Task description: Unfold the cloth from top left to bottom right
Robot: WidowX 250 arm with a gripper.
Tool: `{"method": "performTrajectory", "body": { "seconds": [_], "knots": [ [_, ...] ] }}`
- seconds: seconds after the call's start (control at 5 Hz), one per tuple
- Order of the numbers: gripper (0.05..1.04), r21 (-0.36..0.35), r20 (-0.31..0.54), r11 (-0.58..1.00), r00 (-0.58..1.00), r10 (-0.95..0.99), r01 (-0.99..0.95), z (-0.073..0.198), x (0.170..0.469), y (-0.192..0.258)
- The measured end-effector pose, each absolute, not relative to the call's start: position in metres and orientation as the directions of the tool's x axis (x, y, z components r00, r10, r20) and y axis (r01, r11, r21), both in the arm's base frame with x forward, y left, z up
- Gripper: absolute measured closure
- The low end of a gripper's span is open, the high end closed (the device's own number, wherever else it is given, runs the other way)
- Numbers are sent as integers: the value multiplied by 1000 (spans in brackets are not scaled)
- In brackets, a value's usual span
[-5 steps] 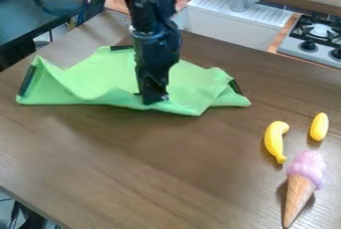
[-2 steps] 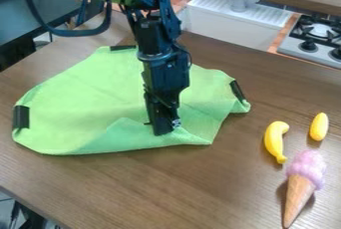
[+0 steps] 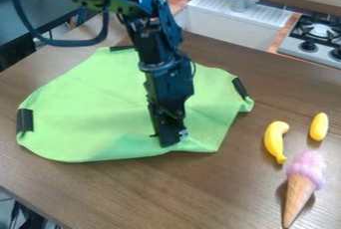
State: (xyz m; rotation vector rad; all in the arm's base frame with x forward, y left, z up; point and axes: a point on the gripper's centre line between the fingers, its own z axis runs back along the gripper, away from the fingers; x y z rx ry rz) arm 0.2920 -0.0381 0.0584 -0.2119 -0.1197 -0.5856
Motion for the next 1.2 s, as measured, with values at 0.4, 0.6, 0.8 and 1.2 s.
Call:
{"method": "performTrajectory", "body": {
  "seconds": [0.4, 0.6, 0.8, 1.2],
  "knots": [
    [1033, -200, 175, 794, 818, -548, 574, 69, 276, -42],
    [1019, -186, 184, 786, 806, -562, 590, 70, 270, -42],
    [920, -151, 227, 756, 767, -601, 637, 77, 266, -46],
    [357, -90, 268, 740, 731, -627, 667, 82, 267, -47]
  ]
}}
